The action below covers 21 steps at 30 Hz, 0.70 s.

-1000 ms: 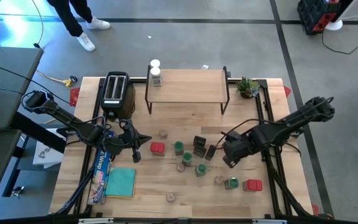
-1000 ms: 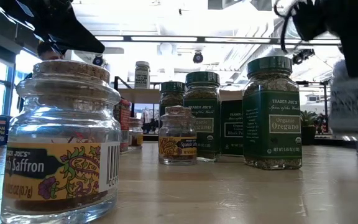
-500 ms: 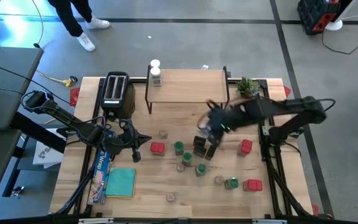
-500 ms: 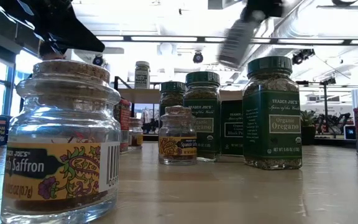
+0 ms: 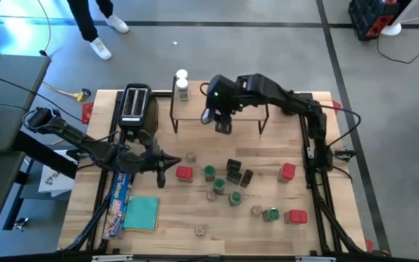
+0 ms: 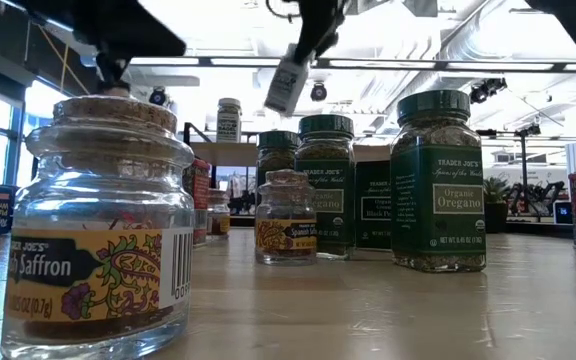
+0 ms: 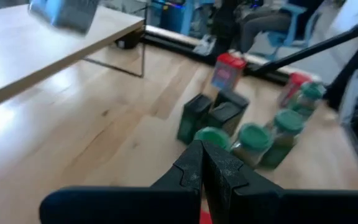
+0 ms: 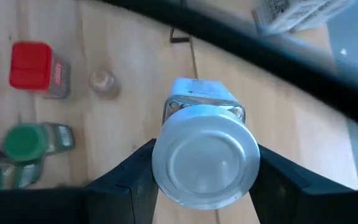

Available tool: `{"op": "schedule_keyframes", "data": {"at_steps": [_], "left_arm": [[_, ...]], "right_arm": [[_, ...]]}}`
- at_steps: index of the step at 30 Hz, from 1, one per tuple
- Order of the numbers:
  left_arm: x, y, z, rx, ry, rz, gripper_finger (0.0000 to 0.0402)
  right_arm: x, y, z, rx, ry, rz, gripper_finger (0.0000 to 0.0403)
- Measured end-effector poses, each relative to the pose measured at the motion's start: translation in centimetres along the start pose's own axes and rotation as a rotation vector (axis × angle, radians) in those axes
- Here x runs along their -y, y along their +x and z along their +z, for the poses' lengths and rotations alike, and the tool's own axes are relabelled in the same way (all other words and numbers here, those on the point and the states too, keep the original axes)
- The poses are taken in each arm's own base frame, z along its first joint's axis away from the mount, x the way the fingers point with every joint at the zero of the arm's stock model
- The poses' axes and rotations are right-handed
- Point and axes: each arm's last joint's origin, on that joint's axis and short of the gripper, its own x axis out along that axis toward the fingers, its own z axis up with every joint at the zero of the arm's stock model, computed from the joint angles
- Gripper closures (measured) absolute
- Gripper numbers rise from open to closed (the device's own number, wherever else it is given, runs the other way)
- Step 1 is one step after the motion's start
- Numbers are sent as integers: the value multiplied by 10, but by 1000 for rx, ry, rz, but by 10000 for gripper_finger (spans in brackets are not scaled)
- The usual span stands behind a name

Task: Shelf spices
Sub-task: Put the white seasoning bottle on the shelf aligned with the other white seasoning bottle

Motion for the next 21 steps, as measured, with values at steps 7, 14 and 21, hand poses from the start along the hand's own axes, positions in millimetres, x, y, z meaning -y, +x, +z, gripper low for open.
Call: {"op": "schedule_keyframes", "data": {"at_steps": [7,14,21], "left_arm": [[-13,10,17,14,-50,16,401],[-37,23,37,31,-57,45,365],[-56,30,44,13,-86,17,318]], "right_arm": [[31,22,-17,-79,23,70,213],[45,22,-20,-70,15,52,213],[59,22,-24,-71,29,31,209]]}}
